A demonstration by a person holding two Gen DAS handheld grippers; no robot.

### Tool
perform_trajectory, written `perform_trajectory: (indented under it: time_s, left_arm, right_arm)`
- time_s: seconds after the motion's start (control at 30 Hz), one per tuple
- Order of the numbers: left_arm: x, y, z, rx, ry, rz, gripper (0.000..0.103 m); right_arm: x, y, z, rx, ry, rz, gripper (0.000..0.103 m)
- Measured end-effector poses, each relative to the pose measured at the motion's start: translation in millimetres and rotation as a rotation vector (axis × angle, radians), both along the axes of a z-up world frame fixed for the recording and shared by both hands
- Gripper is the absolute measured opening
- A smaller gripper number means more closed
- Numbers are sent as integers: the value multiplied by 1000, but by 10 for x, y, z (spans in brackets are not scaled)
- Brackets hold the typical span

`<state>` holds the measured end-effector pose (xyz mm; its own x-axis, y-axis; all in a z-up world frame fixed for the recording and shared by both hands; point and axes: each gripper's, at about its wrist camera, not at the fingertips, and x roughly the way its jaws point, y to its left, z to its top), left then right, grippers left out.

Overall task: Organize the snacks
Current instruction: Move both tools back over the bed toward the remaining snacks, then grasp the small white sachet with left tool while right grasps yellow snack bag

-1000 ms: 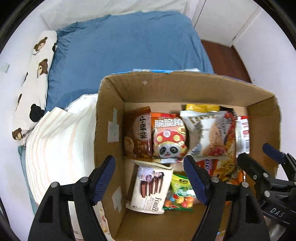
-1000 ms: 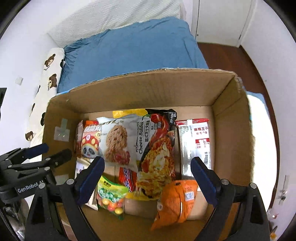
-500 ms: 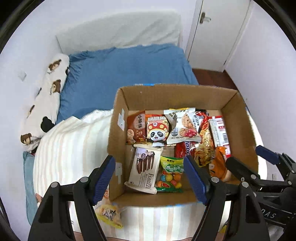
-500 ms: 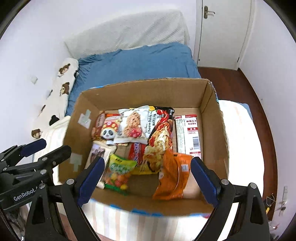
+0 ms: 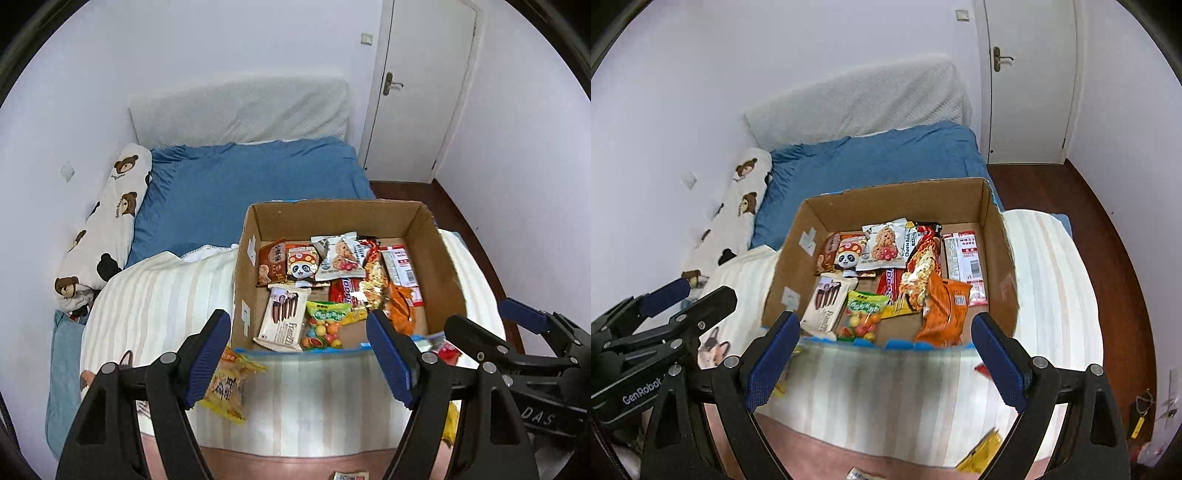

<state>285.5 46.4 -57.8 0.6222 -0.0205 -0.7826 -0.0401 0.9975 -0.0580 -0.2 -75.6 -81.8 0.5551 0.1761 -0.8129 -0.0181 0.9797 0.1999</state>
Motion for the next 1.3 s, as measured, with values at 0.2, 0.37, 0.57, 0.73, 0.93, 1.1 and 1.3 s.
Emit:
perform_trajectory:
  time_s: [0.2, 0.37, 0.57, 0.73, 0.93, 1.1, 1.3]
  left_arm:
    - [-284, -14, 34, -12, -8, 5, 75]
    - [-393, -71, -76, -6, 21, 7, 75]
    - [-587, -236, -634, -114, 175, -64, 75]
    - [-812, -490, -1486, -134, 393, -121, 75]
    - [-1028, -611, -2173, -75, 546, -130, 75]
    - [-1150, -805, -2537, -76, 669, -181, 75]
    - [-1183, -973, -2847, -78, 733, -180, 75]
  right_arm:
    - [-328, -100, 2, 53, 9, -20, 96]
    - [-506, -304, -115, 105, 53, -41, 96]
    - [-708, -722, -503, 190, 185, -89, 96]
    - [-873, -1111, -1074, 244, 315, -196, 96]
    - [-852, -967, -1697, -101, 462, -8, 96]
    - [-888, -656, -2232, -365, 581, 175, 96]
    - [-799, -849, -2451, -195, 586, 53, 85]
